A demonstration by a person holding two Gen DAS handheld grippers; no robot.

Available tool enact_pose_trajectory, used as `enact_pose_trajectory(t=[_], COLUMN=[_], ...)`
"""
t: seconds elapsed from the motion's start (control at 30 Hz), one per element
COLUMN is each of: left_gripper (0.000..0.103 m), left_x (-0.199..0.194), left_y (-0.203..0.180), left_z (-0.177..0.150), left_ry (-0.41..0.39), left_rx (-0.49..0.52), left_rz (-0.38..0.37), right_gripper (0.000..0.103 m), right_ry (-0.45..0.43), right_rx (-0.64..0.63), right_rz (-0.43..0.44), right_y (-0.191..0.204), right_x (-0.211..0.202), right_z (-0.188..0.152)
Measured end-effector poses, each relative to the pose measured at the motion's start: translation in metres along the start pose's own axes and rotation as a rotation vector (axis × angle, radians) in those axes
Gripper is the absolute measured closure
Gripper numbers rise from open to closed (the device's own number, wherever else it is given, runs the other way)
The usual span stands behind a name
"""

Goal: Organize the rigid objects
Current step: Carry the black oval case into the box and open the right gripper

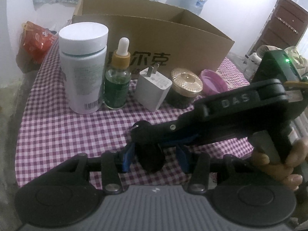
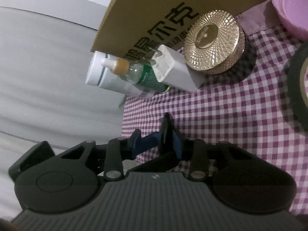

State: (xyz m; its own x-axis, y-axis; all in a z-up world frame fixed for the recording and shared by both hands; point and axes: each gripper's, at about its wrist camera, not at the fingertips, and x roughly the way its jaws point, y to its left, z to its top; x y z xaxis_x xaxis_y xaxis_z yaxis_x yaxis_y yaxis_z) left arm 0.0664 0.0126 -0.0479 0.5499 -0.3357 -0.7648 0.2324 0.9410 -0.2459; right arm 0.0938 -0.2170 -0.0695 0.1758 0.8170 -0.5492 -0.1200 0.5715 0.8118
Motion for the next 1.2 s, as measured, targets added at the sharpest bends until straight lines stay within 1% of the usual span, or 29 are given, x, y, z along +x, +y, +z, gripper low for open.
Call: enact_pose_trajectory(t=[0.03,0.13,0.17,0.27,0.3,0.4,0.5,0.57,0.67,0.77,0.83,0.97,1.03,1.1,1.2], left_gripper=[0.056,0.057,0.057,0.064,0.064,0.064,0.064,0.064,0.064,0.064,0.064,0.064,0.064,0.063,0.064], left_x=[0.001,0.001,0.0,-0.001,-0.002,-0.007,-0.018,-0.029,-0.05,-0.074,-0.085,-0.096,-0.092,-0.082,-0.06], left_y=[-0.001,-0.005,-0.007,-0.011,-0.013,-0.019,-0.028,-0.035,-0.046,-0.056,-0.061,-0.058,-0.053,-0.046,-0.029], left_z=[-0.001,-0.002,-0.003,-0.004,-0.004,-0.005,-0.004,-0.001,0.011,0.031,0.049,0.09,0.111,0.132,0.164], left_ry=[-0.002,-0.01,-0.012,-0.017,-0.02,-0.031,-0.053,-0.074,-0.11,-0.167,-0.204,-0.252,-0.248,-0.23,-0.174], left_rx=[0.004,0.014,0.016,0.028,0.032,0.043,0.063,0.076,0.103,0.14,0.163,0.174,0.168,0.162,0.148], left_rz=[0.003,0.012,0.014,0.03,0.033,0.035,0.04,0.044,0.056,0.069,0.075,0.07,0.073,0.083,0.105], right_gripper=[0.078,0.086,0.087,0.087,0.087,0.087,0.087,0.087,0.087,0.087,0.087,0.087,0.087,0.087,0.087], right_ry=[-0.005,-0.019,-0.021,-0.034,-0.023,-0.034,-0.05,-0.065,-0.1,-0.155,-0.187,-0.234,-0.233,-0.212,-0.154], right_rx=[0.0,0.004,0.004,0.007,0.018,0.015,0.002,-0.014,-0.052,-0.105,-0.15,-0.247,-0.269,-0.268,-0.247], right_rz=[-0.003,-0.01,-0.011,-0.015,0.0,0.004,0.012,0.02,0.037,0.066,0.079,0.081,0.079,0.075,0.054], right_y=[0.002,0.0,0.0,0.0,-0.001,-0.001,0.006,0.012,0.03,0.055,0.072,0.108,0.117,0.122,0.122], right_x=[0.009,0.018,0.02,0.022,0.018,0.011,0.002,-0.013,-0.031,-0.05,-0.062,-0.079,-0.079,-0.074,-0.057], right_z=[0.002,0.003,0.003,0.003,0.002,0.001,-0.001,-0.005,-0.007,0.0,0.009,0.047,0.068,0.094,0.135])
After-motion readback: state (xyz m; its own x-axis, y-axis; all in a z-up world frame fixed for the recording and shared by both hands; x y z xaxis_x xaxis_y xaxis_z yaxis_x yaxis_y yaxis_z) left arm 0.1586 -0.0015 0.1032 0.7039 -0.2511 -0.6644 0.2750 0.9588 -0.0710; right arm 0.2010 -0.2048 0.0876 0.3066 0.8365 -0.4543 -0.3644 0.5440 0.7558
